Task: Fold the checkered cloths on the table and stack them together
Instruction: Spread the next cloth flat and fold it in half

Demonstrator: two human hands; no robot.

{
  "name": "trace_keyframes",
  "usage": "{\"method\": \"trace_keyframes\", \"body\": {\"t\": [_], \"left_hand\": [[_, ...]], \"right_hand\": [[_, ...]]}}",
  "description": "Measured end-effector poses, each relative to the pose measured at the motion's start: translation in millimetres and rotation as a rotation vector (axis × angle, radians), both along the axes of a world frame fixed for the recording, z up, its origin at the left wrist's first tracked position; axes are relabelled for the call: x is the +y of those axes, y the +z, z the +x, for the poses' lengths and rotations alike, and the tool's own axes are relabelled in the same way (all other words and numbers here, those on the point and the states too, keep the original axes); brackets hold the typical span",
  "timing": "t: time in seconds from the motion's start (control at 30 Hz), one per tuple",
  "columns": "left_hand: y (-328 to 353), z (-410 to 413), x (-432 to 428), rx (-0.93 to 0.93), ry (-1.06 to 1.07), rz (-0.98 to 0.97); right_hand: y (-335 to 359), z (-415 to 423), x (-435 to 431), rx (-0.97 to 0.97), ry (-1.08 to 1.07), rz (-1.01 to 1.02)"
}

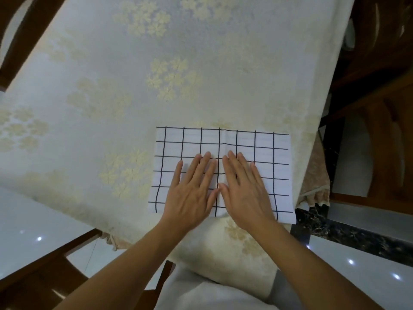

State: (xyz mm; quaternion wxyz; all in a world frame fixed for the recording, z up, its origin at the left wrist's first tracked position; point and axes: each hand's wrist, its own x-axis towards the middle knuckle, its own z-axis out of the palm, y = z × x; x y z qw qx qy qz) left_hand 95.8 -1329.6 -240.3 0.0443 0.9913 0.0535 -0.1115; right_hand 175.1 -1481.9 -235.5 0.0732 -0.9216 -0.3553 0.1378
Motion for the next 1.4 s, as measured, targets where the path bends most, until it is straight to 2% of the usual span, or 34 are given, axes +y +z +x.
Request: {"method": "trace_keyframes", "body": {"t": [0.23,0.53,0.73,0.83,0.97,1.17,1.4], "left_hand": [[-17,-5,-7,-0.012,0.050,0.012],[-18,-29,2,-0.041,0.201,-0.041],[-14,15,-27,-0.108,0.131,-0.024],[-21,44,-31,-0.108,0.117,-0.059],[-30,40,-4,-0.076,0.081,-0.034],[-26,22,25,-0.049,0.223,0.021],[-21,80,10,-0.114,0.101,-0.045]], "right_hand": [[-25,8,-18,-0.033,0.011,-0.016],[-29,27,-86,-0.084,-0.037,-0.083],[-23,17,-34,-0.085,-0.030,0.031],[-29,24,-8,-0.088,-0.047,0.007],[-35,40,-31,-0.080,-0.061,-0.062],[-29,49,-63,-0.080,-0.131,-0.091],[-24,67,10,-0.043,-0.121,0.060]]}}
